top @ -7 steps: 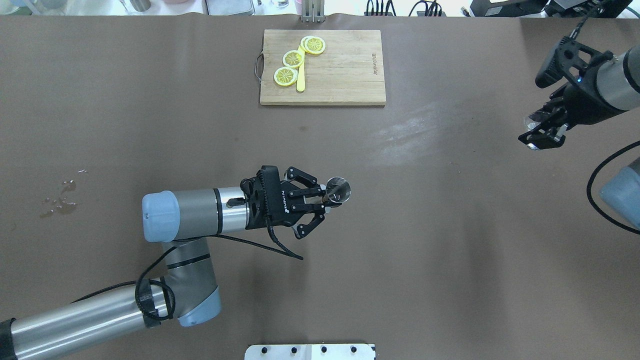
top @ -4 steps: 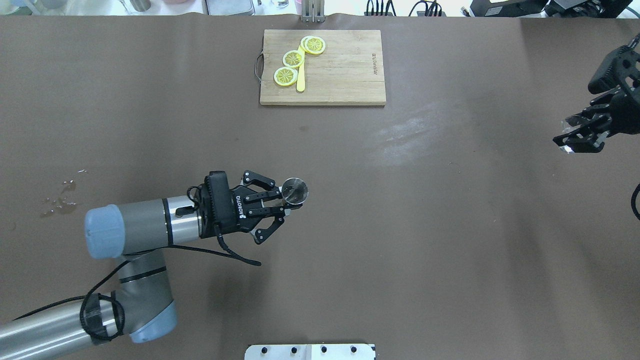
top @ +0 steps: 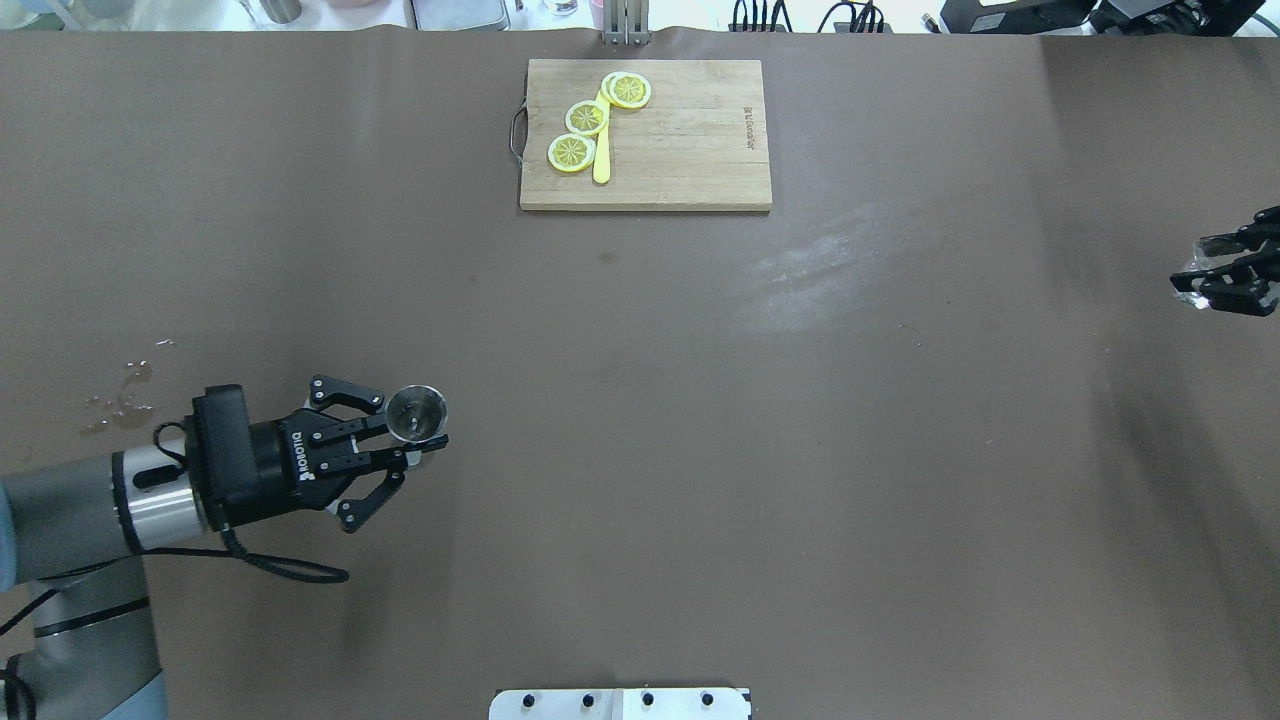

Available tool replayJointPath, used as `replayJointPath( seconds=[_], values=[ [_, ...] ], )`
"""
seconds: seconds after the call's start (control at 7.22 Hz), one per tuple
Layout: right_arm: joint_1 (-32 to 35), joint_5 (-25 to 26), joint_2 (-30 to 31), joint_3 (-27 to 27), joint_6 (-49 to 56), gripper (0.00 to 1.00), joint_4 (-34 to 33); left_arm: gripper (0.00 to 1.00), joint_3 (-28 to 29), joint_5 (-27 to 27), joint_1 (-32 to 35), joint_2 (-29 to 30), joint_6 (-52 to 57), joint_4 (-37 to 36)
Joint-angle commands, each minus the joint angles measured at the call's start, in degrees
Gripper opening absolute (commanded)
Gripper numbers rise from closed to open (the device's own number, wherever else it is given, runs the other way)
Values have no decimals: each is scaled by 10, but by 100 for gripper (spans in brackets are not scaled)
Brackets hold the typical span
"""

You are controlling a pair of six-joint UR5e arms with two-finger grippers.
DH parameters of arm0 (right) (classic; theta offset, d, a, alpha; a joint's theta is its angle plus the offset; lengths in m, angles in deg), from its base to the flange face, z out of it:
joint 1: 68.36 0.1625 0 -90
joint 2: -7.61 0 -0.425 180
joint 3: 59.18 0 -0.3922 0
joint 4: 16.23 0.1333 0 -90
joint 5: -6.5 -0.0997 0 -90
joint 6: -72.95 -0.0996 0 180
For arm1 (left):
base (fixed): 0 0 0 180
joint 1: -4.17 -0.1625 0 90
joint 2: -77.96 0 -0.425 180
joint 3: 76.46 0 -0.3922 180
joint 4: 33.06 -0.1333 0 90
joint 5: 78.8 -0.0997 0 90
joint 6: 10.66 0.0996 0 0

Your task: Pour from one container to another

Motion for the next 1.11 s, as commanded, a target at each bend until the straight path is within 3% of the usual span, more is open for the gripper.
replayJointPath(
  seconds=[0.0,0.42,0.97],
  values=[
    [2,4,-1,-84,-60,0,143,0,-13,-2,0,-89,-10,85],
    [-4,18,-3,-124,-95,0,208,0,-14,-82,-1,-155,-19,124],
    [-36,50,-5,-179,-97,0,282,0,-13,-111,1,-177,-19,146]
  ],
)
